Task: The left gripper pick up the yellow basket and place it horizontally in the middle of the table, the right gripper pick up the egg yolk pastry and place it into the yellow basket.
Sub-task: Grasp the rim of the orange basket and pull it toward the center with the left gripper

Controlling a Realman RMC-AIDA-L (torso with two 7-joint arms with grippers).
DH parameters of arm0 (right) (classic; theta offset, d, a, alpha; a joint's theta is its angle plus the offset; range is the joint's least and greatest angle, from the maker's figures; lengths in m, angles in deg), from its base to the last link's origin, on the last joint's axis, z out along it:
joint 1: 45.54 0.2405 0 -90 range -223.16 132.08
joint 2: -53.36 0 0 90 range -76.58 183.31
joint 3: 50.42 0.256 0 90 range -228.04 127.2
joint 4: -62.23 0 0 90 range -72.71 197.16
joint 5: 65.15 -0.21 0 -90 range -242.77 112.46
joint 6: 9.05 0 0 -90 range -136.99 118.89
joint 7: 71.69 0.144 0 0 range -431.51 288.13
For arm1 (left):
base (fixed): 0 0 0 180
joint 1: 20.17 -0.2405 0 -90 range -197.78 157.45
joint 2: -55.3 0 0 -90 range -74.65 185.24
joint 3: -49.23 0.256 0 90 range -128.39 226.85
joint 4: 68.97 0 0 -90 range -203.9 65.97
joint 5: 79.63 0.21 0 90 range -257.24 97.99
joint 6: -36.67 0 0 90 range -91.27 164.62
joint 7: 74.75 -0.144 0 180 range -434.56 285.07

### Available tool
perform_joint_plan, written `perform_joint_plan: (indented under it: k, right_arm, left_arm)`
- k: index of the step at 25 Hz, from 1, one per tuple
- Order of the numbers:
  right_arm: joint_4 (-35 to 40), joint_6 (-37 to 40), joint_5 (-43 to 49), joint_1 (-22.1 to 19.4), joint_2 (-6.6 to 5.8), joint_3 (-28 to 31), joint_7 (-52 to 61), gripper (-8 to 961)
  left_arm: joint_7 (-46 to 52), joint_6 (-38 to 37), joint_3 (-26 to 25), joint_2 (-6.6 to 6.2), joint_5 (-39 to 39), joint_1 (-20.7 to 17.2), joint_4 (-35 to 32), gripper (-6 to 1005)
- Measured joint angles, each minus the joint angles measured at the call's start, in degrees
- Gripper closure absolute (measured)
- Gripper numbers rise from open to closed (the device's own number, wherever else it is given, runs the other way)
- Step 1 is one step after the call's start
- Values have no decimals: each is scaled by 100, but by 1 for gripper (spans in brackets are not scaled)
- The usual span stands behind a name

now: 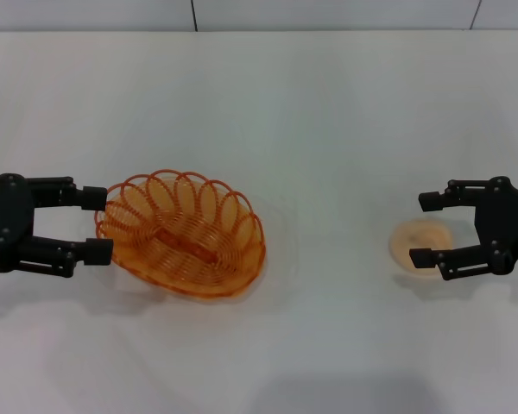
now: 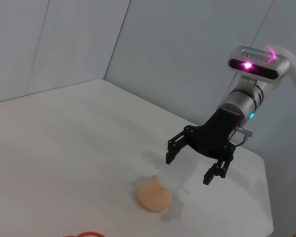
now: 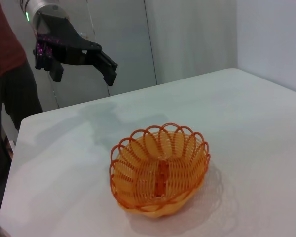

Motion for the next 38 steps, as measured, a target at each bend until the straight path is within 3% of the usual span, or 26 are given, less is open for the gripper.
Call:
perform_joint_plan:
  k: [17,23,25,31,38]
  right_arm:
    - [0,-80,-7,-17,13,0,-8,123]
    - [0,-129,-7,1,55,0,-8,123]
    - [0,-131,-14,2,61,0,-8,124]
    - [0,-132,-36,2,78,0,-8,124]
    - [0,-140,-50,2,108,7,-8,124]
  left_arm:
    - [45,18,0,-26,38,48,0,122]
    - [544,97,-12,-278,258,194,0,127]
    - [827,107,-114,-370,565,333,-19,129]
    - [1496,112,-798,-463,2010,886,-127,134]
    - [2009,137,-866,-588,3273,1461,-231,140]
